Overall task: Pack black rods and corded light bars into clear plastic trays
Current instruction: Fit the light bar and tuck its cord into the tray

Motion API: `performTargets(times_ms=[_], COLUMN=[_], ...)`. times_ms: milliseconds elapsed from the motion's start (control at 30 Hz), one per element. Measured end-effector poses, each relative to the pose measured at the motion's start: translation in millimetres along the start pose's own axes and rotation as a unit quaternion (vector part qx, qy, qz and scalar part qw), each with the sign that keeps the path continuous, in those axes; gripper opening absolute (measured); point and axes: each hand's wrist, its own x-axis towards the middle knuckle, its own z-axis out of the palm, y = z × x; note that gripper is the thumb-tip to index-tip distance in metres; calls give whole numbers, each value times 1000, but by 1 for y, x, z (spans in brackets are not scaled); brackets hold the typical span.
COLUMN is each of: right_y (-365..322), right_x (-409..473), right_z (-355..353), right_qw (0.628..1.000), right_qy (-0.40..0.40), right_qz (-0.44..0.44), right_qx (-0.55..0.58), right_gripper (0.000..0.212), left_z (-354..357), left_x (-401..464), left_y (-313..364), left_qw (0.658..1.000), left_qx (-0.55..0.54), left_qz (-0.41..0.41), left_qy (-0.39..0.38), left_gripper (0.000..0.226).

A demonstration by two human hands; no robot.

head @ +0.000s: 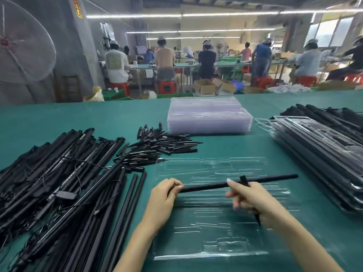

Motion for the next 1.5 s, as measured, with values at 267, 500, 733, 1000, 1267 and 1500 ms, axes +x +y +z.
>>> performTargets(times_ms=[267,500,733,1000,1267,1500], right_y=[4,22,-1,-11,15,13], right_x=[-2,5,3,6,7,3], right_z=[-39,-33,-14,16,33,39], right_qw=[957,742,787,936,964,991], right_qy=[51,77,192,145,111,-20], right_qz=[-255,-264,-442,-284,-164,-27], right_qx=[-127,-611,-386,152,178,130], right_gripper=[19,36,20,13,13,15], left_z=[-14,-19,-13,-10,-10,-7], left_x=[-4,-7,-6,-8,-11,-11], left_y=[-6,-4,-3,-6,-1,2], left_qw=[999,993,968,986,996,981], left_qx=[21,-62,-114,-39,-26,159], left_qz=[-8,-47,-96,-62,1,96], left_qy=[29,84,203,149,84,-49], left_gripper=[13,46,38,29,27,24])
